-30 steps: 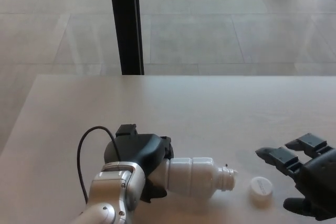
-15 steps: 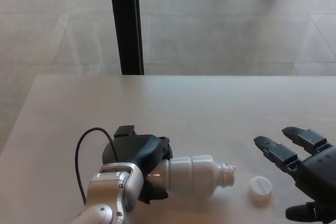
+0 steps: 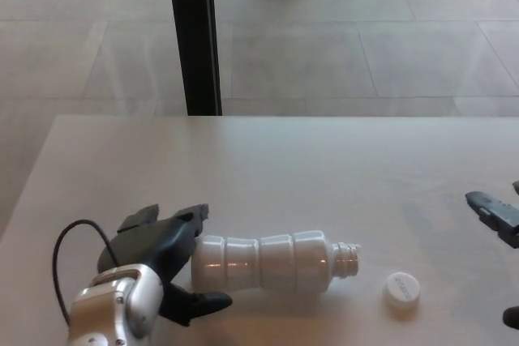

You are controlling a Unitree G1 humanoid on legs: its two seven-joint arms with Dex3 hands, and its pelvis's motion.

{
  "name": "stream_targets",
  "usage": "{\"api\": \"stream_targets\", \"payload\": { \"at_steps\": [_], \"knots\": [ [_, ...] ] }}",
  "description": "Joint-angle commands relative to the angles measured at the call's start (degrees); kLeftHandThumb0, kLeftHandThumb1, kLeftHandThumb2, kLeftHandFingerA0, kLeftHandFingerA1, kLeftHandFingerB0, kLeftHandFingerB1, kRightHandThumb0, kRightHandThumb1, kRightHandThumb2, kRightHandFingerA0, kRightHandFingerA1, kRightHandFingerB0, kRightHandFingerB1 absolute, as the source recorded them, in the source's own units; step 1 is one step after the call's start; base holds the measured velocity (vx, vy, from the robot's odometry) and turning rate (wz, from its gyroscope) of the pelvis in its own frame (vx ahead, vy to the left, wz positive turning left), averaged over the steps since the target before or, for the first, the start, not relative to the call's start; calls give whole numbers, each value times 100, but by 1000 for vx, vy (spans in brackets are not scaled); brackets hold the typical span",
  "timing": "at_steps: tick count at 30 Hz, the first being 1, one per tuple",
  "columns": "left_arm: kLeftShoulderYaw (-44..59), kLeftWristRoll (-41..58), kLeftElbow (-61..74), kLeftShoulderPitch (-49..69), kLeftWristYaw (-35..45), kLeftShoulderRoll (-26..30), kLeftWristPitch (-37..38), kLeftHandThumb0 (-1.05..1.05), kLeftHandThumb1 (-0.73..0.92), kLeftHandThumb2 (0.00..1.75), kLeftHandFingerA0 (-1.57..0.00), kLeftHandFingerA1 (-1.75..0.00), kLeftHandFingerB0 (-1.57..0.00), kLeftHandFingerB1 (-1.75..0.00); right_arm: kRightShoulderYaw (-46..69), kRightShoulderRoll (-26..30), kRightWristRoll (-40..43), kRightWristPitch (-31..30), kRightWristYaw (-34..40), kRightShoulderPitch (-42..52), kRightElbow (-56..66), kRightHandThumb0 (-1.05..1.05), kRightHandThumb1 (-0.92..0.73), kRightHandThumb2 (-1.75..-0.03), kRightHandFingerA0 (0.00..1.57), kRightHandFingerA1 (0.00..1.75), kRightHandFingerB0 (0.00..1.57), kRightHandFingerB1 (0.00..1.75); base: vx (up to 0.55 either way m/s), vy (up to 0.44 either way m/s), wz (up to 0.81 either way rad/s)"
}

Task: The robot uses its left hand to to lift the bottle kept on the middle of the desk and tilts it towards its right hand. It then uses its right hand to rotate its cap to open it and places the bottle and cap back on the desk

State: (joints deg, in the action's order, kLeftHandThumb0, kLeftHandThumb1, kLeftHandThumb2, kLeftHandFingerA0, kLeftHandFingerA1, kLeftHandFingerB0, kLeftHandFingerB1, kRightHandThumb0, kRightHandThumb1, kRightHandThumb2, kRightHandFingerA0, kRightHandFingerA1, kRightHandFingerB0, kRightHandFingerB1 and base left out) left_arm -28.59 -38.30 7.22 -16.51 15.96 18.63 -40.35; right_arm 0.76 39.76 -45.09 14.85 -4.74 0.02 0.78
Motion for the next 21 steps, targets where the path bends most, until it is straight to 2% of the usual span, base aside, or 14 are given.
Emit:
{"api": "stream_targets", "payload": {
  "at_steps": [1, 3, 4, 5, 7, 8, 11, 12, 13, 14, 15, 17, 18, 21],
  "knots": [
    [2197, 2013, 736, 1304, 606, 529, 1507, -105, 68, 64, 0, 0, 0, 0, 1959, 537, 2363, -546, -1477, 992, 375, -104, -62, -84, 0, 0, 0, 1, 0, 0, 0],
    [3012, 2816, 739, 1513, 887, 230, 1767, -105, 69, 65, 0, 0, 0, 0, 2390, 467, 2512, -527, -1417, 1238, 355, -101, -62, -82, 0, 0, 0, 4, 0, 0, 0],
    [3352, 3092, 722, 1625, 959, 174, 1972, -105, 75, 67, 0, 0, 0, 0, 2619, 428, 2592, -548, -1407, 1350, 312, -105, -71, -63, 0, 0, 0, 5, 0, 0, 0],
    [3783, 3358, 715, 1768, 1001, 113, 2128, -104, 63, 105, 0, -22, 0, 0, 2942, 391, 2766, -594, -1463, 1486, 200, -103, -56, -84, 0, 0, 0, 1, 0, 0, 0],
    [4331, 3777, 714, 1829, 1170, -84, 1971, -101, 70, 88, 0, 0, 0, 0, 3322, 354, 2943, -680, -1535, 1608, 97, -105, -58, -103, 0, 23, 0, 0, 0, 0, 0],
    [4971, 4147, 744, 1872, 1124, -324, 1733, -103, 84, 67, 0, 0, 0, -2, 3715, 260, 3030, -846, -1530, 1748, 61, -105, -70, -63, 0, 0, 0, 0, 0, 0, 0],
    [5912, 4668, 686, 1952, 891, -668, 1640, -96, 92, 68, 0, 0, 0, 0, 4312, 112, 3381, -944, -1531, 1931, -237, -105, -70, -62, 0, 0, 0, 0, 0, 0, 0],
    [6695, 5318, 397, 1884, 569, -977, 1790, -88, 77, 72, 0, 0, 0, -17, 4673, 26, 3555, -1049, -1473, 2029, -562, -105, -55, -84, 0, 0, 0, 1, 0, 0, 0],
    [7412, 5810, 14, 1807, 158, -1206, 1986, -105, 76, 111, 0, -33, 0, -18, 5017, -74, 3753, -1095, -1378, 2118, -900, -105, -59, -101, 0, 21, 0, 0, 0, 0, 0],
    [7831, 5974, -312, 1815, -14, -1199, 2136, -105, 72, 111, 0, -37, 0, -23, 5271, -152, 3884, -1139, -1264, 2165, -1181, -105, -60, -97, 0, 18, 0, 1, 0, 0, 0],
    [8415, 6313, -854, 1740, -163, -1138, 2269, -94, 83, 68, 0, -1, 0, -5, 5591, -253, 4120, -1175, -1110, 2168, -1563, -105, -61, -95, 0, 15, 0, 0, 0, 0, 0],
    [9052, 6407, -1781, 1771, -317, -828, 2507, -93, 90, 67, 0, 0, 0, 0, 5879, -263, 4466, -927, -838, 2036, -2539, -105, -60, -97, 0, 15, 0, 3, 0, 0, 0],
    [9515, 6641, -2363, 1774, -480, -705, 2681, -104, 73, 116, 0, -47, 0, -37, 6134, -380, 4787, -933, -648, 1866, -2943, -98, -53, -95, 0, 21, 0, 7, 0, 0, 0],
    [10239, 7138, -3275, 1674, -837, -585, 3041, -105, 67, 115, 0, -45, 0, -35, 6546, -698, 5273, -1067, -230, 1546, -3209, -97, -57, -87, 0, 14, 16, 9, 0, 0, 0]
  ]
}}
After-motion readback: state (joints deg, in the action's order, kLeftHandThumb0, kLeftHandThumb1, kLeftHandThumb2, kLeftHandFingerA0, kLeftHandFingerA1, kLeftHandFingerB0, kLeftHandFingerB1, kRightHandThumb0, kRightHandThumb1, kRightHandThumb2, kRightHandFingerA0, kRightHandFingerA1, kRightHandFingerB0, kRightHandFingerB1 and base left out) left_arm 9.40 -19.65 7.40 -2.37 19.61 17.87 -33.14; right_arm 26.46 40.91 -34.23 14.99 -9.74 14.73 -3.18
